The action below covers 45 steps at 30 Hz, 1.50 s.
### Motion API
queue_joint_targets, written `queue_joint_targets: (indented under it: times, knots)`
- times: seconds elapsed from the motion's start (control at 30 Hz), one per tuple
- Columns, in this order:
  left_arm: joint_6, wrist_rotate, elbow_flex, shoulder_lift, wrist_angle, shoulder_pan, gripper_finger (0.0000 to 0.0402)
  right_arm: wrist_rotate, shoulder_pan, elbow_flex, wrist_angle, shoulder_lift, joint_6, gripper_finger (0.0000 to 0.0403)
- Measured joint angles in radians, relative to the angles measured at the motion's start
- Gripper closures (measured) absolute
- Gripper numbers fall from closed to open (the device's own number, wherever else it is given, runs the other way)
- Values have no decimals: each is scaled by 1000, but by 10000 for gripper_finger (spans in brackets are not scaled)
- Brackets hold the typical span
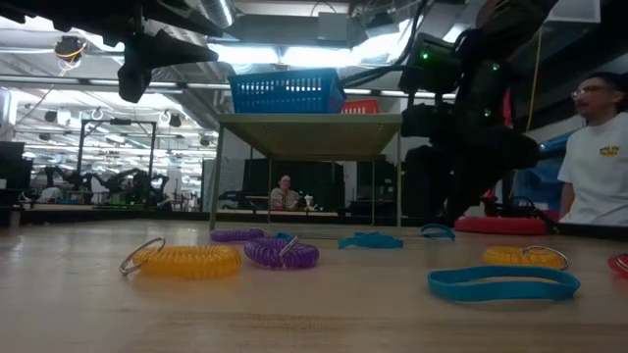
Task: Pick & Place Office Desk Supplies
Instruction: Put the blue rubber band into the blue basket on the shelf
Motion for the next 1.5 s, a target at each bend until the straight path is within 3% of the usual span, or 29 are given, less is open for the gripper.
queue_joint_targets:
  times: [0.4, 0.8, 0.93, 1.23, 1.5]
  knots:
    - [-12, -4, 0, 0, 0, 0, 284, -33, -86, -88, 9, 0, 17, 172]
    - [-30, -43, 0, 0, 1, 1, 284, -55, -92, -159, 143, -6, 87, 176]
    - [-31, -43, 0, 0, 1, 1, 284, -54, -93, -159, 157, -3, 91, 217]
    - [-31, -61, 0, 0, 1, 1, 284, -88, -96, -160, 165, 0, 103, 387]
    - [-38, -62, 0, 0, 1, 1, 284, -156, -107, -162, 173, 0, 219, 398]
